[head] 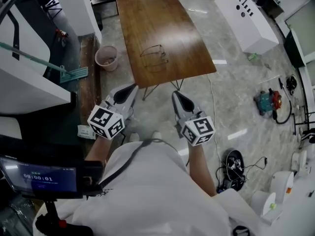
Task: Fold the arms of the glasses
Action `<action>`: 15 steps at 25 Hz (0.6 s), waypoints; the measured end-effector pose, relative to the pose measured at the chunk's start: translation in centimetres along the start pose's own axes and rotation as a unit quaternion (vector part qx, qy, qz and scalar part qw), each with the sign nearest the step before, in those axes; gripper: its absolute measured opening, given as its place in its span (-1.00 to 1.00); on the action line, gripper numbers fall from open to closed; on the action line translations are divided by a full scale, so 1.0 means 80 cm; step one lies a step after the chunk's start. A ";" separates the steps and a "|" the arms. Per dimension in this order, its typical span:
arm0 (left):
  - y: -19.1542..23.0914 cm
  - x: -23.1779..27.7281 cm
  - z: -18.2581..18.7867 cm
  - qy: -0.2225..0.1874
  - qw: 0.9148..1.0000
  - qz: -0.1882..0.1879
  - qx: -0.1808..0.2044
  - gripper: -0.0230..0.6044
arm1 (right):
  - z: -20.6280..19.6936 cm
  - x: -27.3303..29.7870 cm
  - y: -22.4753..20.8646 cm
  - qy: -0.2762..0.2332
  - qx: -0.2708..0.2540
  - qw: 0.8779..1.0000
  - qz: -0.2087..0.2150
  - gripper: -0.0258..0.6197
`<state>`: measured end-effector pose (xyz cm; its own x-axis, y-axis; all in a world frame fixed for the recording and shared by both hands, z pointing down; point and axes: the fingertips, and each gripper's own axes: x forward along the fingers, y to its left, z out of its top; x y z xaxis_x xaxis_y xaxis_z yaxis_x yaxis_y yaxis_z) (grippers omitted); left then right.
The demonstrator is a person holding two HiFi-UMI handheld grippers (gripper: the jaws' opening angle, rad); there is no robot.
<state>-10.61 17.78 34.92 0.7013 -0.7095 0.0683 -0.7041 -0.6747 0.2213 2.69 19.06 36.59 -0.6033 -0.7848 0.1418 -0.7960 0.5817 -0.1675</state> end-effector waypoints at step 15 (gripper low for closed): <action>0.041 -0.041 -0.017 0.007 0.999 -0.028 -0.013 -0.92 | -0.029 0.023 0.047 0.016 0.004 1.000 -0.022 -0.89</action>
<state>-15.08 18.16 36.76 0.7417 -0.6672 0.0691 -0.6603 -0.7082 0.2500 -1.50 20.28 38.51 -0.5687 -0.8024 0.1809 -0.8217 0.5444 -0.1687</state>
